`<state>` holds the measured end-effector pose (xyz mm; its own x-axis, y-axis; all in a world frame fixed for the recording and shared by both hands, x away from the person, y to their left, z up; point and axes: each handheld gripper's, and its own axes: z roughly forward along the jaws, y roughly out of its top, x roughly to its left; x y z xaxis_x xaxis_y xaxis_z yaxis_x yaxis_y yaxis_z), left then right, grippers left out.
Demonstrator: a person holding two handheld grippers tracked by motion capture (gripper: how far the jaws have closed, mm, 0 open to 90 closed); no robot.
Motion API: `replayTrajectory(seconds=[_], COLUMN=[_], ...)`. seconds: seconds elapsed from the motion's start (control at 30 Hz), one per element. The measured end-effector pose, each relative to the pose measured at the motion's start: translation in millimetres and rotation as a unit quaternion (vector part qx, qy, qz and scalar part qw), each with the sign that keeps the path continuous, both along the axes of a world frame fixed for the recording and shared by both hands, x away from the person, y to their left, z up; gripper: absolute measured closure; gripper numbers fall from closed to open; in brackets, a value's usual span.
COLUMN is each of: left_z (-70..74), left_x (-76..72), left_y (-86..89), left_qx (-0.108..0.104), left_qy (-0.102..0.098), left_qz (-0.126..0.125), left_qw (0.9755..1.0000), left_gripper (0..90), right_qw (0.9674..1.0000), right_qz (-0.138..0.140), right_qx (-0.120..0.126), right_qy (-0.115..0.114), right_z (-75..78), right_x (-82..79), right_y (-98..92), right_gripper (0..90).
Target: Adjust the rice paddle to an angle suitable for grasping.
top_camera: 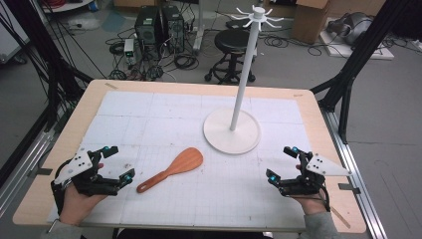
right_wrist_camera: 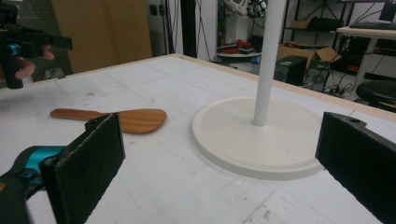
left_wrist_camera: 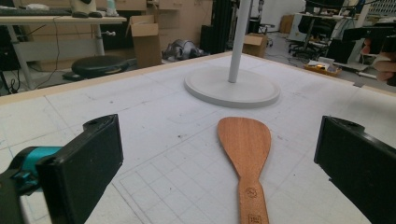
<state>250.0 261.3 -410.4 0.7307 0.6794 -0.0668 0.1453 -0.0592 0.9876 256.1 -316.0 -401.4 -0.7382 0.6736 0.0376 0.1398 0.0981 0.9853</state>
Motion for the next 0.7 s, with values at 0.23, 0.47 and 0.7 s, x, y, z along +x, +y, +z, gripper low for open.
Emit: replayTrajectory(seconds=[0.23,0.47,0.7], left_z=[0.6,4.9,7.3], left_x=[-0.2,-0.7,-2.1], left_y=[0.5,-1.1,-1.8], left_qx=[-0.006,0.008,0.018], left_qy=[0.005,-0.010,-0.019], left_qz=[-0.007,-0.005,-0.020], left_qw=[0.9999,0.9999,0.9995], left_gripper=[1.7,6.7,60.3], right_qw=[1.0000,1.0000,0.9999], right_qz=[0.002,0.006,0.006], right_qx=[-0.003,-0.005,-0.006], right_qy=[-0.001,0.001,0.005], right_z=[-0.3,-1.0,-1.6], right_x=[0.5,1.0,0.8], right_y=[0.3,1.0,1.7], right_gripper=[0.0,0.0,0.0])
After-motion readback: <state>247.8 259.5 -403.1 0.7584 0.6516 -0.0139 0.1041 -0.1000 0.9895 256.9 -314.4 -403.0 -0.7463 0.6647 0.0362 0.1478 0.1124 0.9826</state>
